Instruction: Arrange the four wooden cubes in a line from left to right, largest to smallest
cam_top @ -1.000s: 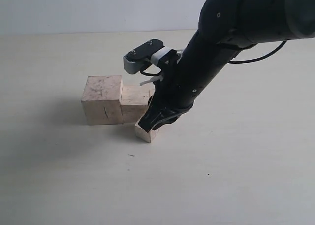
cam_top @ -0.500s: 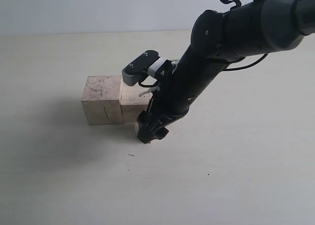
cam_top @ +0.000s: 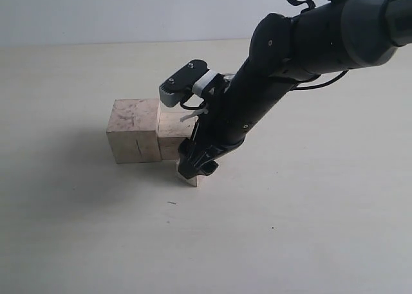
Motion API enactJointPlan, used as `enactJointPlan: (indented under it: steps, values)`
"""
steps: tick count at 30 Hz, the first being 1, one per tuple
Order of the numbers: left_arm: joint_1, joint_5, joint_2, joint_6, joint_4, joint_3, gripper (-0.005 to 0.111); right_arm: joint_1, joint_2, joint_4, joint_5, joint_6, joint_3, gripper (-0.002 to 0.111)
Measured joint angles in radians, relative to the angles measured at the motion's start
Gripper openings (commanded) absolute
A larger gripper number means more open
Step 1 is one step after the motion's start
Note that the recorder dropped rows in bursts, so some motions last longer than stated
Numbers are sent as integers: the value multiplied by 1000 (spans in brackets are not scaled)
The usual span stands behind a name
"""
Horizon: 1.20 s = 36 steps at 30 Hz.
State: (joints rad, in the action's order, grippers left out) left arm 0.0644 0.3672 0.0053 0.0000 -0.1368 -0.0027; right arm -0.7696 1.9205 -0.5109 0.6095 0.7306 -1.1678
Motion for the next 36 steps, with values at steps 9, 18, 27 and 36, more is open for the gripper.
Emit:
enactJointPlan:
  steps: [9, 18, 27, 36]
  values:
    - [0, 0, 0, 0, 0, 0, 0, 0, 0, -27, -1, -2, 0, 71]
    - [0, 0, 0, 0, 0, 0, 0, 0, 22, -37, 16, -4, 0, 71]
    - [0, 0, 0, 0, 0, 0, 0, 0, 72, -69, -8, -4, 5, 71]
    - [0, 0, 0, 0, 0, 0, 0, 0, 94, -93, -23, -4, 5, 27]
